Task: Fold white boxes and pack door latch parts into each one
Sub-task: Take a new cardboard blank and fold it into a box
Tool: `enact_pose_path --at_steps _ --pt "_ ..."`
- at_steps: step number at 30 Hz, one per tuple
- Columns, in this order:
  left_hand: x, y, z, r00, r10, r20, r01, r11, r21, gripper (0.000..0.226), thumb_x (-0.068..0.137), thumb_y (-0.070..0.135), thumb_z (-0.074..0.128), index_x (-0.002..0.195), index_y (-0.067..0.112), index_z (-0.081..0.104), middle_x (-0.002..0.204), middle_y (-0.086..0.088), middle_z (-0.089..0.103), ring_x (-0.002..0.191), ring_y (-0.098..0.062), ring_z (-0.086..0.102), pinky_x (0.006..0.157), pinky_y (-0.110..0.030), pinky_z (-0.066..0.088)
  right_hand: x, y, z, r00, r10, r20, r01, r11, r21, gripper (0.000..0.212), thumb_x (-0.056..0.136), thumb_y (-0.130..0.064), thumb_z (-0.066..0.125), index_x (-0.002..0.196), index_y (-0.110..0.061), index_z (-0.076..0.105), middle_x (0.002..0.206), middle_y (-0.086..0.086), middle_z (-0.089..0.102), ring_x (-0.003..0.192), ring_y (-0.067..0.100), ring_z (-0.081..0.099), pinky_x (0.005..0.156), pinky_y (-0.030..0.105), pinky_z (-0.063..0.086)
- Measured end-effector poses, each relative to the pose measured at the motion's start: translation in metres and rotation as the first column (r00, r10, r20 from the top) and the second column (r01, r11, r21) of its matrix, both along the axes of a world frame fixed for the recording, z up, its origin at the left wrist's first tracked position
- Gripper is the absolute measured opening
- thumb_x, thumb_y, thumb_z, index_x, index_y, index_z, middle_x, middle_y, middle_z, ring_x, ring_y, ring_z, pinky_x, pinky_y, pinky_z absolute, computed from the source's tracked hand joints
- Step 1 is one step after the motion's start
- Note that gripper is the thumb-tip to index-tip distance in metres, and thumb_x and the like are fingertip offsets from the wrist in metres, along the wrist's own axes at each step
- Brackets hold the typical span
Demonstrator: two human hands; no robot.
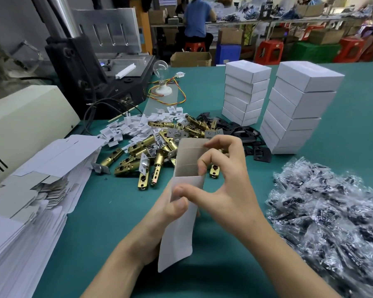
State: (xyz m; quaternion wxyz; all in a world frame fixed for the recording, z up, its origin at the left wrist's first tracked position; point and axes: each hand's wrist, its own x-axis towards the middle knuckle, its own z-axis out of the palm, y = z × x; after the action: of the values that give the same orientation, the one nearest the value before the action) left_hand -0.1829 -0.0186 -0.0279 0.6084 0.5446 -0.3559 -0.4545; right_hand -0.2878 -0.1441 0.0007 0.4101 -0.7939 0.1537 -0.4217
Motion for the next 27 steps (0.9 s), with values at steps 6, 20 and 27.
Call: enact_pose_path --at_steps 6,20,27 --pt "0.006 -0.007 0.003 0.995 0.098 -0.009 -0.098 0.995 -0.014 0.085 0.042 0.089 0.084 0.109 0.037 0.077 0.104 -0.003 0.076 0.095 -0.024 0.071 0.078 -0.039 0.058 -0.002 -0.006 -0.002 0.998 0.056 -0.006 -0.055 0.991 0.124 0.044 0.07 -0.051 0.082 0.075 -0.022 0.05 0.113 -0.006 0.046 0.113 0.013 0.052 0.092 0.014 0.04" --pt "0.013 -0.016 -0.009 0.932 0.352 -0.085 -0.351 0.936 0.023 0.035 0.084 0.051 0.077 0.108 0.026 0.081 0.113 -0.01 0.08 0.102 -0.027 0.078 0.076 -0.032 0.065 0.005 -0.015 -0.022 0.991 0.077 -0.112 -0.013 0.874 0.485 0.015 0.095 -0.031 0.069 0.091 -0.019 0.077 0.084 0.004 0.078 0.087 0.031 0.075 0.081 0.058 0.06" --pt "0.015 -0.017 -0.019 0.934 0.358 0.004 -0.358 0.933 -0.041 0.022 0.091 0.036 0.066 0.106 0.034 0.081 0.109 -0.007 0.081 0.097 -0.025 0.079 0.072 -0.029 0.063 0.007 -0.02 -0.03 0.995 0.021 -0.101 0.035 0.852 0.522 0.014 0.092 -0.033 0.07 0.09 -0.021 0.076 0.082 0.008 0.078 0.085 0.036 0.075 0.078 0.062 0.059"
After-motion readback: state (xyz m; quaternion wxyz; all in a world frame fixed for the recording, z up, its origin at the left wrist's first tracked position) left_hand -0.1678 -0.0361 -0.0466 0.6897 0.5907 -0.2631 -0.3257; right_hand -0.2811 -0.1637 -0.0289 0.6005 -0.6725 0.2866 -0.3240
